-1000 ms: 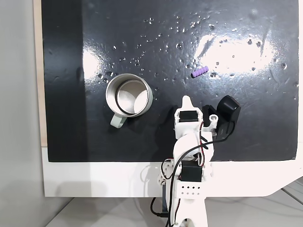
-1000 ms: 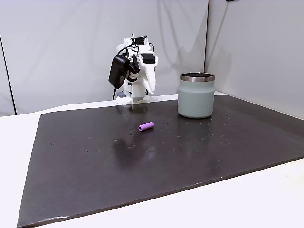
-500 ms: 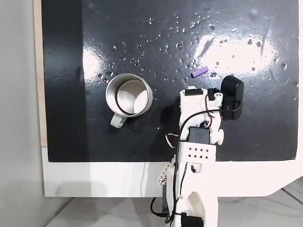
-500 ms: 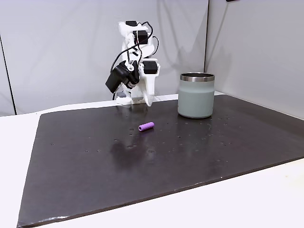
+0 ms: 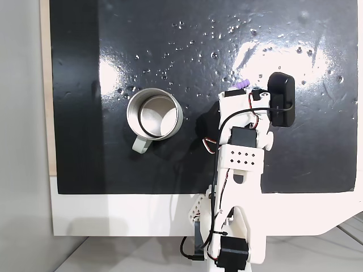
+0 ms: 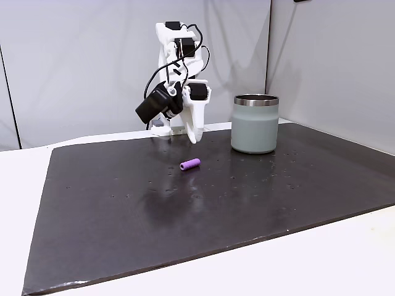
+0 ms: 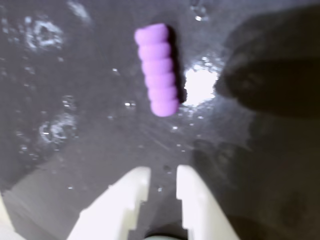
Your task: Grasp a pengrip and put it in the cup.
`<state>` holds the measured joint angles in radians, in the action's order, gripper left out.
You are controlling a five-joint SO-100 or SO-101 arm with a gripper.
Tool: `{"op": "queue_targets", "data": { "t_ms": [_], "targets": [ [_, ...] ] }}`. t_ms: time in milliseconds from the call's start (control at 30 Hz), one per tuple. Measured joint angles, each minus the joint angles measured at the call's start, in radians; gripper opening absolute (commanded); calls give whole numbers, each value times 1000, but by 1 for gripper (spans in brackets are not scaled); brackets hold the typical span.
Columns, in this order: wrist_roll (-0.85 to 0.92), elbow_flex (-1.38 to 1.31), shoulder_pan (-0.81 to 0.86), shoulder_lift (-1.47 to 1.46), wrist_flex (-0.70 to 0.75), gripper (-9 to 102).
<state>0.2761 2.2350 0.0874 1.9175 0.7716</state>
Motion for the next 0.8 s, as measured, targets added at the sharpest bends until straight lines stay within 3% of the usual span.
{"op": "queue_targets", "data": {
  "t_ms": [267,800],
  "targets": [
    [66,-158,3,-160,55,17],
    [124,-396,74,-403,146,17]
  ]
}}
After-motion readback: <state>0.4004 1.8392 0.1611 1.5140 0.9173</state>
